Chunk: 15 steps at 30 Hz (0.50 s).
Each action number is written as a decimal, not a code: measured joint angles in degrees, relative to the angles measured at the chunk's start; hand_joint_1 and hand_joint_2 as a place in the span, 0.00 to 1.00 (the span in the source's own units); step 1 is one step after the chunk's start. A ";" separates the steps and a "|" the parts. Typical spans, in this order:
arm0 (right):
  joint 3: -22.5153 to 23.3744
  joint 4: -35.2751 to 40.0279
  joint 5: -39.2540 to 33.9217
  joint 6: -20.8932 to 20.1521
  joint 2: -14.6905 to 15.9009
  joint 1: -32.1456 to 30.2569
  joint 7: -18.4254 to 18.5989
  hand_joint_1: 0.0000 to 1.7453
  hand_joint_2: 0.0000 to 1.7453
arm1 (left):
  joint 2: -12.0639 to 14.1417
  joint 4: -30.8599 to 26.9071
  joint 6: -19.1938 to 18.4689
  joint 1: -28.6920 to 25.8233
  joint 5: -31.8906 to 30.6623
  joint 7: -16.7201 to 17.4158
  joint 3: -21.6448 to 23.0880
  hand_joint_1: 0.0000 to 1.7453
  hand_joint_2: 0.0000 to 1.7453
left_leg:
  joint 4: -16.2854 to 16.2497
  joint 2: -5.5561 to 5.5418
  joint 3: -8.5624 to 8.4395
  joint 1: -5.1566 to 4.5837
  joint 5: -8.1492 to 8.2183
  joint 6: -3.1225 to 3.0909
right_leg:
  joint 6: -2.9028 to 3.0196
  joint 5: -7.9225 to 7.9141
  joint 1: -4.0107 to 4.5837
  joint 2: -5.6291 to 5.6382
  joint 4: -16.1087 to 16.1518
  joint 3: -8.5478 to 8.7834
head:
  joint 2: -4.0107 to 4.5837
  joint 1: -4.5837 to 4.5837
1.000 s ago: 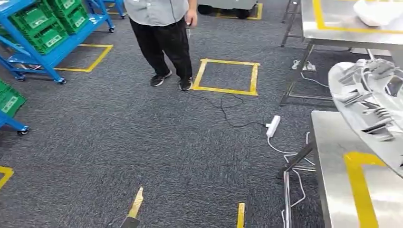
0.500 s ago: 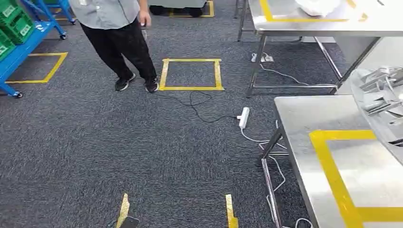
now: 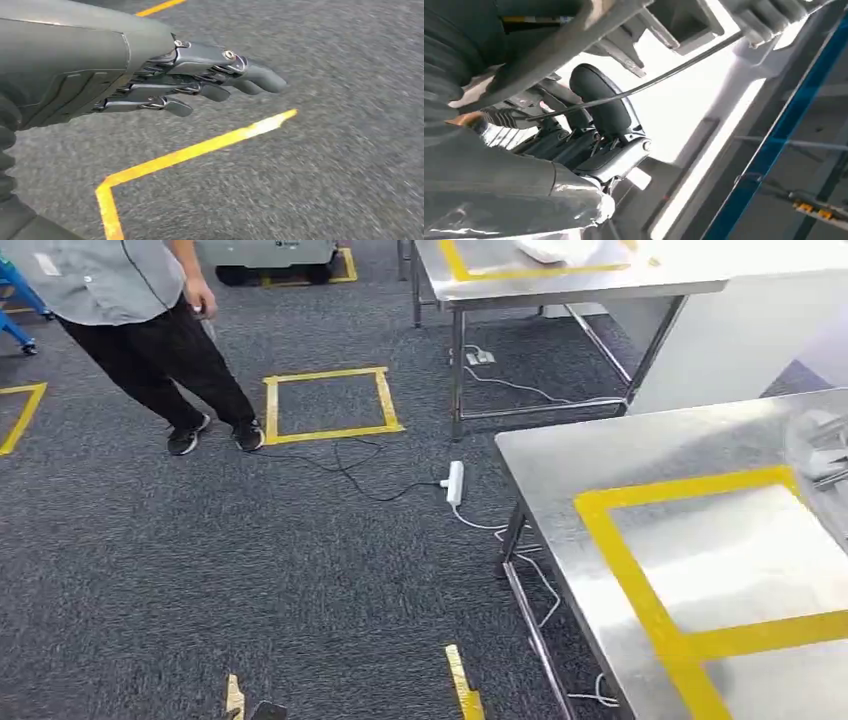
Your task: Take the parts from the cabinet and place them on the table.
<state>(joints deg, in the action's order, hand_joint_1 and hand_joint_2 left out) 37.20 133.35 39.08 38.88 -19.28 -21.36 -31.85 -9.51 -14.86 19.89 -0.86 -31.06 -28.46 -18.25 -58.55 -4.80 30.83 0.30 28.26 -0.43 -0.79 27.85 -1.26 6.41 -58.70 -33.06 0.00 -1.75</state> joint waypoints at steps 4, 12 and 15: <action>2.12 0.13 0.63 0.00 -0.17 -0.29 0.87 1.00 1.00 | -0.24 -0.02 0.02 0.09 -0.13 -0.17 -0.57 0.00 1.00 | 1.76 2.45 -0.35 0.34 0.18 -0.44 | -1.55 -0.71 -0.25 1.56 0.39 -1.39 | 0.00 0.09; 4.55 0.26 4.15 0.00 -0.26 -0.09 1.44 1.00 1.00 | -0.50 -0.02 0.00 -0.21 -0.77 -0.20 -1.49 0.00 1.00 | 1.90 8.73 -0.45 -0.30 0.17 -0.92 | -2.22 3.42 0.10 -6.59 -10.05 -4.77 | 0.00 -0.63; 5.16 0.28 5.09 0.00 -0.26 0.16 1.62 1.00 1.00 | -0.63 -0.02 0.00 -0.15 -1.01 -0.20 -1.95 0.00 1.00 | 1.65 10.17 -0.90 -1.06 0.67 -0.18 | -1.54 1.29 0.92 -11.97 0.85 1.51 | 0.00 -0.79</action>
<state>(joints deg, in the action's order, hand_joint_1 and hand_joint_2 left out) 42.36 133.63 44.17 38.88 -19.54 -21.20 -30.23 -10.14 -14.88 19.89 -1.01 -32.06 -28.65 -20.20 -56.89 5.37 29.93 -0.76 28.93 -0.61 -2.33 29.14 -0.34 -5.56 -57.86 -31.55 0.00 -2.53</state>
